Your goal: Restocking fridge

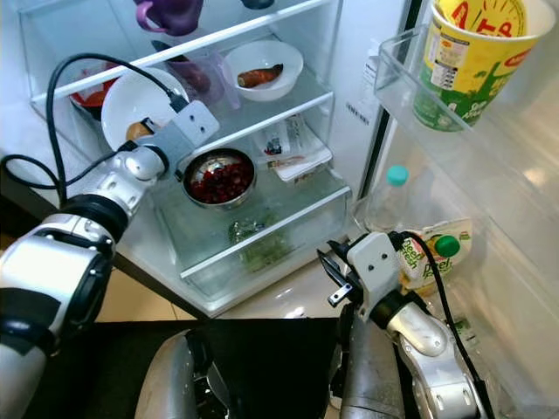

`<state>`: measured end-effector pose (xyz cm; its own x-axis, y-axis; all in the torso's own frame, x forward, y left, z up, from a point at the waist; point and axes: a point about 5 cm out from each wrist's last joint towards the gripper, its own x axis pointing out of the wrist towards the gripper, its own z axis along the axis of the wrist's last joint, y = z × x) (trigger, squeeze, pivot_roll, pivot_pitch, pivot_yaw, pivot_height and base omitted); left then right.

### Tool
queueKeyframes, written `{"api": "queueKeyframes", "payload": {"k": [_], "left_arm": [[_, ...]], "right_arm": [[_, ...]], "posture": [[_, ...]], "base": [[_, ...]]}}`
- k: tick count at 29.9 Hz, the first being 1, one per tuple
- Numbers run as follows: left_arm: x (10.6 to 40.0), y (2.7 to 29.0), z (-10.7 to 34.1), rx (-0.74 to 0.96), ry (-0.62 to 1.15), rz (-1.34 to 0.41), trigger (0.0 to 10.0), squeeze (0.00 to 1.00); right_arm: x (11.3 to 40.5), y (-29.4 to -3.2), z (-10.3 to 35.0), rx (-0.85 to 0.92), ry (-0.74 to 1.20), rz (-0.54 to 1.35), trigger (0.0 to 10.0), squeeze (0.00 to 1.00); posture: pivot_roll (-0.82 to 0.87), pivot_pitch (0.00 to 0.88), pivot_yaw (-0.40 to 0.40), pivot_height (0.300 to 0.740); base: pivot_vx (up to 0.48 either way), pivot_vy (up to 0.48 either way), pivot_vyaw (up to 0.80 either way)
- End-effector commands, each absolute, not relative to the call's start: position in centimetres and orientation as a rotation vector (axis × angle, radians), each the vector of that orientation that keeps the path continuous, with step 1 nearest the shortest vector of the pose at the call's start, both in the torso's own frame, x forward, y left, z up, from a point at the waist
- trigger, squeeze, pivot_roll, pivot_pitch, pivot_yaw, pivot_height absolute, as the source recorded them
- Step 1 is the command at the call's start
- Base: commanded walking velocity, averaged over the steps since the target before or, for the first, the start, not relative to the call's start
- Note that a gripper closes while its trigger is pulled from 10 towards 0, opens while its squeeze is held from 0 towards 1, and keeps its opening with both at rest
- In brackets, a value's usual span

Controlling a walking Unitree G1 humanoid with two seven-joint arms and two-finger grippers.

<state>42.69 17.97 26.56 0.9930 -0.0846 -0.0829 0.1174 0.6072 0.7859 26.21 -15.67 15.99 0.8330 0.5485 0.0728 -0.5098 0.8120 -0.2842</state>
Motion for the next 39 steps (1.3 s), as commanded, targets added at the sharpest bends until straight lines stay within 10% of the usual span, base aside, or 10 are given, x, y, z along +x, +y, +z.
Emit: {"api": "queueKeyframes", "payload": {"k": [1,2,4,5,39], "left_arm": [[42.6,19.4,27.8,0.94,0.017,-0.053,10.0,1.0],[42.6,19.4,28.0,0.943,0.007,-0.046,10.0,1.0],[42.7,19.3,28.4,0.95,-0.011,-0.038,10.0,0.11],[42.7,19.1,28.7,0.962,-0.026,-0.038,10.0,0.0],[41.8,12.3,26.4,1.008,-0.228,-0.449,10.0,0.0]], "right_arm": [[25.8,-15.7,15.7,-0.246,-0.136,0.571,10.0,0.0],[25.8,-15.7,15.7,-0.246,-0.136,0.571,10.0,0.0],[25.9,-15.7,15.7,-0.245,-0.137,0.571,10.0,0.0],[25.9,-15.7,15.7,-0.245,-0.137,0.571,10.0,0.0],[26.6,-15.7,15.8,-0.243,-0.142,0.567,10.0,0.0]], "posture": [[-0.16,0.38,0.096,0.474],[-0.16,0.38,0.096,0.474],[-0.16,0.377,0.096,0.474],[-0.16,0.374,0.096,0.474],[-0.14,0.353,0.095,0.474]], "base": [[0.0,0.0,0.0],[0.0,0.0,0.0],[0.0,0.0,0.0],[0.0,0.0,0.0],[0.0,0.0,0.0]]}}
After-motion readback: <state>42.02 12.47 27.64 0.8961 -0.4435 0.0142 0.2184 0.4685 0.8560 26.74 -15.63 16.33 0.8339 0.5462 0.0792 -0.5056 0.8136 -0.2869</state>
